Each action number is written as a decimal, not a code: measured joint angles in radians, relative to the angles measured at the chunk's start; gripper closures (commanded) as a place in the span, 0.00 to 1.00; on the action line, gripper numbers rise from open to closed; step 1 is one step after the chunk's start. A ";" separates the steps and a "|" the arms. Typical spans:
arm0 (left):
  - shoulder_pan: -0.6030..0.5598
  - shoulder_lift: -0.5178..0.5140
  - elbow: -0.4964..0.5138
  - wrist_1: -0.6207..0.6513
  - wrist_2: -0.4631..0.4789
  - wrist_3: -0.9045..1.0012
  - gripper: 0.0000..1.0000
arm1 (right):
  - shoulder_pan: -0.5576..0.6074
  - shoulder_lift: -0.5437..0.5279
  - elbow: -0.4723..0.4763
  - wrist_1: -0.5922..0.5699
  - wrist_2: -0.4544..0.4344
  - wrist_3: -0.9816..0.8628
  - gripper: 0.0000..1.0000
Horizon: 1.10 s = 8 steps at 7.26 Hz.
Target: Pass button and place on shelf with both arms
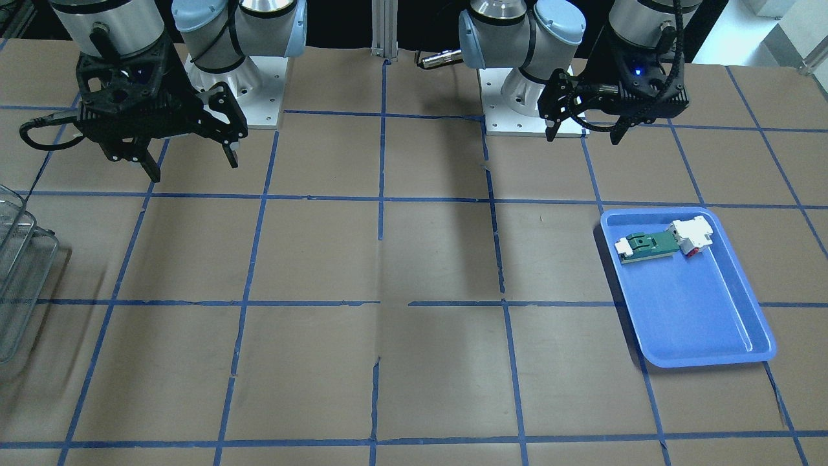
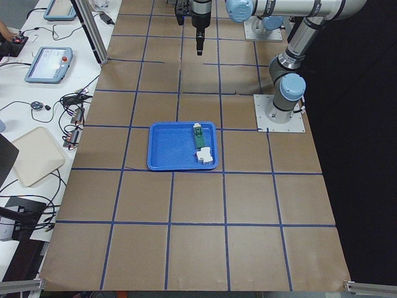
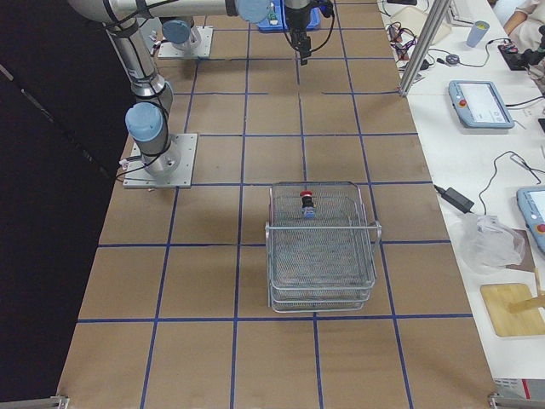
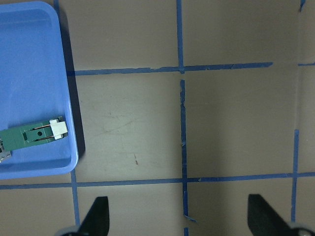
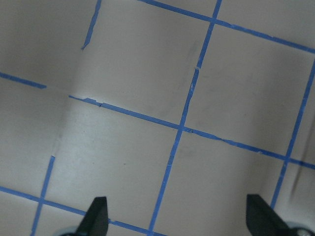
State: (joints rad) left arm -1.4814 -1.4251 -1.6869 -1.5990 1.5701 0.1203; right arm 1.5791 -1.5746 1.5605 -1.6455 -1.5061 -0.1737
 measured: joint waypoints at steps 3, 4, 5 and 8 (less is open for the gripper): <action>0.001 0.000 0.000 0.005 -0.002 0.001 0.00 | -0.004 0.020 0.011 0.099 -0.077 0.098 0.00; 0.001 0.001 0.001 0.007 -0.003 0.001 0.00 | -0.006 0.020 0.008 0.103 -0.089 0.108 0.00; 0.001 0.001 0.001 0.008 -0.003 0.001 0.00 | -0.007 0.019 0.004 0.104 -0.089 0.120 0.00; 0.000 0.001 0.001 0.011 -0.004 0.001 0.00 | -0.008 0.017 0.001 0.104 -0.088 0.133 0.00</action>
State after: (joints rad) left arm -1.4816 -1.4242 -1.6859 -1.5875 1.5662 0.1212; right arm 1.5710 -1.5579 1.5617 -1.5415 -1.5946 -0.0410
